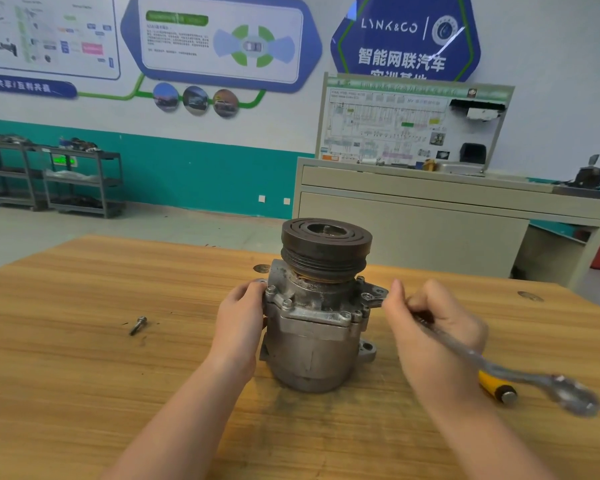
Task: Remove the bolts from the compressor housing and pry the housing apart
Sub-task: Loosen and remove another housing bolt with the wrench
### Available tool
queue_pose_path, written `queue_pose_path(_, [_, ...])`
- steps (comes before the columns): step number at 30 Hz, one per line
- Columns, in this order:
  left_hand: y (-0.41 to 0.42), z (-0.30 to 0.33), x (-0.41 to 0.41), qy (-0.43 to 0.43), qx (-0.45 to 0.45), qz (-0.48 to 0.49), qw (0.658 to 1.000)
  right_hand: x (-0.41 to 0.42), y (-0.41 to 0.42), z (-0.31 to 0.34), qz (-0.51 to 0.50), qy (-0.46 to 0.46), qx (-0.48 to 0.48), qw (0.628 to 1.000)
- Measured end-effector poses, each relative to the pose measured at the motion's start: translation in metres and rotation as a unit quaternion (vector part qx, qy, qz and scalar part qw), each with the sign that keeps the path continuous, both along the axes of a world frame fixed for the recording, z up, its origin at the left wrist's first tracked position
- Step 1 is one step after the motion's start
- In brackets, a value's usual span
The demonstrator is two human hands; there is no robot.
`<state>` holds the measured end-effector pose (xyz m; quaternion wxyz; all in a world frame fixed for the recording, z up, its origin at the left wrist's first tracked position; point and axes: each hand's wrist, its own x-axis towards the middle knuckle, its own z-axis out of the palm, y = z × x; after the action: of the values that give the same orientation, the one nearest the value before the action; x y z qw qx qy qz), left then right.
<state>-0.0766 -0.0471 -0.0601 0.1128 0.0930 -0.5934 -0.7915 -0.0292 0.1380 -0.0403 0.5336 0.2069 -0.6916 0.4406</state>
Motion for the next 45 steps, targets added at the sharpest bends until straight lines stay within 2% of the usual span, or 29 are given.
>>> queue_pose_path(3, [0.0,0.0,-0.001,0.001,-0.003,0.002,1.0,0.002,-0.007,-0.002,-0.02,0.067,0.096,0.993])
queue_pose_path(5, [0.001,0.001,0.0,0.002,-0.007,0.006,1.0,0.0,-0.003,0.0,-0.012,0.072,0.117,0.99])
queue_pose_path(7, [0.002,0.001,0.001,0.004,-0.015,0.009,1.0,-0.007,0.007,0.002,0.048,-0.001,0.041,0.998])
queue_pose_path(9, [0.002,0.001,0.002,0.008,-0.016,0.01,1.0,-0.019,0.019,0.005,0.149,-0.101,-0.112,0.977])
queue_pose_path(11, [0.003,0.001,0.002,0.013,-0.015,0.012,1.0,-0.031,0.03,0.009,0.244,-0.209,-0.237,0.917])
queue_pose_path(14, [0.002,0.002,0.003,0.013,-0.014,0.015,1.0,-0.041,0.038,0.013,0.381,-0.348,-0.33,0.791])
queue_pose_path(16, [0.002,0.002,0.004,0.016,-0.018,0.017,1.0,-0.042,0.038,0.013,0.445,-0.341,-0.382,0.735])
queue_pose_path(18, [0.002,0.001,0.004,0.016,-0.023,0.018,0.999,-0.041,0.038,0.014,0.454,-0.296,-0.445,0.713])
queue_pose_path(19, [0.002,0.001,0.004,0.016,-0.023,0.017,0.999,-0.039,0.037,0.015,0.434,-0.276,-0.453,0.728])
queue_pose_path(21, [0.002,0.001,0.003,0.018,-0.025,0.009,1.0,-0.036,0.035,0.015,0.374,-0.245,-0.417,0.791])
queue_pose_path(26, [0.001,0.002,0.003,0.019,-0.018,0.005,1.0,-0.023,0.023,0.008,0.194,-0.171,-0.224,0.94])
queue_pose_path(30, [0.002,0.003,0.004,0.02,-0.021,0.006,1.0,-0.011,0.012,0.001,0.086,-0.088,-0.089,0.988])
queue_pose_path(35, [0.002,0.003,0.004,0.02,-0.03,0.004,0.999,0.0,-0.001,0.004,0.022,0.046,0.097,0.994])
queue_pose_path(38, [0.001,0.002,0.002,0.017,-0.033,0.004,0.999,-0.002,-0.002,0.002,-0.01,0.09,0.143,0.985])
queue_pose_path(40, [0.001,0.002,0.002,0.016,-0.031,0.005,0.999,-0.006,0.005,-0.003,0.041,0.047,0.083,0.995])
queue_pose_path(42, [0.001,0.002,0.002,0.015,-0.032,0.004,0.999,-0.012,0.012,-0.004,0.122,-0.035,-0.046,0.991])
queue_pose_path(44, [0.001,0.002,0.002,0.014,-0.033,0.004,0.999,-0.021,0.016,-0.002,0.167,-0.129,-0.199,0.957])
queue_pose_path(45, [0.001,0.003,0.003,0.015,-0.033,0.004,0.999,-0.026,0.018,0.0,0.201,-0.187,-0.276,0.921])
